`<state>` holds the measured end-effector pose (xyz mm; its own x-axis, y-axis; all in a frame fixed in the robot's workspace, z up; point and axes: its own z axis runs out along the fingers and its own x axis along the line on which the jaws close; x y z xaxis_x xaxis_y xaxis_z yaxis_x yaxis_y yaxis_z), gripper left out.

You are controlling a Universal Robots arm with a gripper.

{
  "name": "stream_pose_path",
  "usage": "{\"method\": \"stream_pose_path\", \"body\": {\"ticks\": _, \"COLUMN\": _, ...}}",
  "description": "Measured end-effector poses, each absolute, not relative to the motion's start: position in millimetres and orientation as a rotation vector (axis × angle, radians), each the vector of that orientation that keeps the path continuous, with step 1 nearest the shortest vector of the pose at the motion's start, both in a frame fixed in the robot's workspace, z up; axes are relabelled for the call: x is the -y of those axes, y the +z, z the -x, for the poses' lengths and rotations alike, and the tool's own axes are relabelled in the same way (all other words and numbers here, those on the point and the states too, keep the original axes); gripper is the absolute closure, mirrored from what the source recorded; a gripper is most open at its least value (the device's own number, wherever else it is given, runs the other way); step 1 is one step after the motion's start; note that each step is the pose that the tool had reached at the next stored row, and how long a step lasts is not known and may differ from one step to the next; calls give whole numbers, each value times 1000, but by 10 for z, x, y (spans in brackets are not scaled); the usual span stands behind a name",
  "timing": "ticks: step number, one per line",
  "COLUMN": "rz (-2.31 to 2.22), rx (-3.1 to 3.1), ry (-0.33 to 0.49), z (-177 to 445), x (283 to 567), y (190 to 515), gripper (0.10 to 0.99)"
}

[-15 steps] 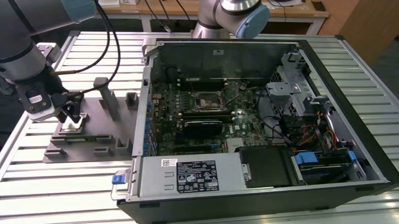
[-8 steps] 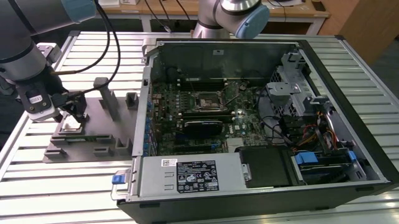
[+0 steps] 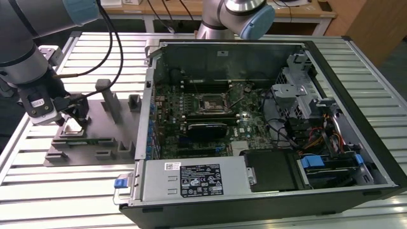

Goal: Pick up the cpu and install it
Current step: 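Pick up the cpu and move it towards the insertion slot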

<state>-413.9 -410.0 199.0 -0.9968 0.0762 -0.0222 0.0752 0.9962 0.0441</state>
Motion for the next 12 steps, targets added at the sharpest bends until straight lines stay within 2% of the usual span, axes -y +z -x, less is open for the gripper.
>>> {"method": "stream_pose_path", "body": {"ticks": 5, "rz": -118, "rx": -3115, "ry": 68, "z": 4139, "x": 4099, "y": 1987, "gripper": 486}}
{"method": "stream_pose_path", "body": {"ticks": 6, "rz": -118, "rx": -3115, "ry": 67, "z": 4139, "x": 4100, "y": 1987, "gripper": 424}}
{"method": "stream_pose_path", "body": {"ticks": 12, "rz": -118, "rx": -3115, "ry": 68, "z": 4139, "x": 4099, "y": 1956, "gripper": 424}}
